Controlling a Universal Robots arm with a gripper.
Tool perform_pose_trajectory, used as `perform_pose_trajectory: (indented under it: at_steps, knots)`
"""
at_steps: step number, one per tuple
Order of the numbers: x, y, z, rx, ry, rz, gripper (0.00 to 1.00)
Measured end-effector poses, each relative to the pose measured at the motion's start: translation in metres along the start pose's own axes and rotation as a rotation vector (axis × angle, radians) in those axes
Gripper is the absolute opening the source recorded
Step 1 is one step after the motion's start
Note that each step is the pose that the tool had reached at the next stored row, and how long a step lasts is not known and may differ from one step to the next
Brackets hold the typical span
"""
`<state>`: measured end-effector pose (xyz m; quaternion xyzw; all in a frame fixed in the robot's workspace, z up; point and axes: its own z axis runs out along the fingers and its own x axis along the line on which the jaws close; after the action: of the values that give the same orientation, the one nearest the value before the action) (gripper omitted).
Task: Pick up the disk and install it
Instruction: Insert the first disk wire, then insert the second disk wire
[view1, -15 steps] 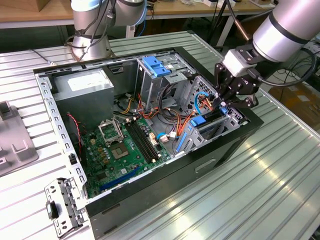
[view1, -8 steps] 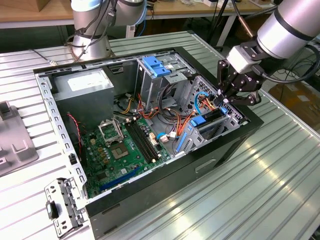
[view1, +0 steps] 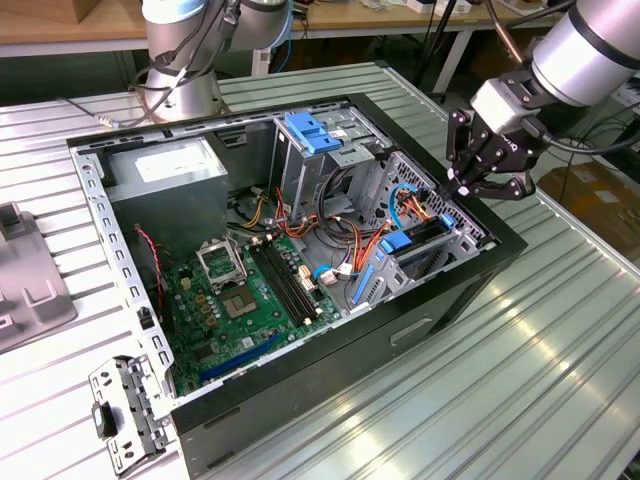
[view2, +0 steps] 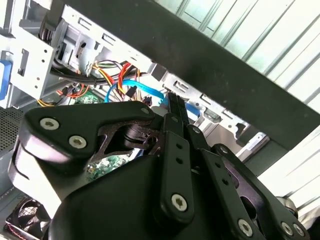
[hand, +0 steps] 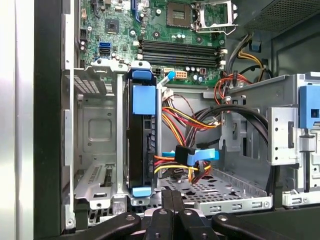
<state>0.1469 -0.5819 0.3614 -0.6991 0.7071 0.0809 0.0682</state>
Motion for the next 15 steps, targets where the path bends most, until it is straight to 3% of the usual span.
perform_pose_trajectory:
  at_steps: [15]
  knots:
    - [-0.0001,-0.0033,-0.0004,-0.0001,-0.0002,0.000,0.11]
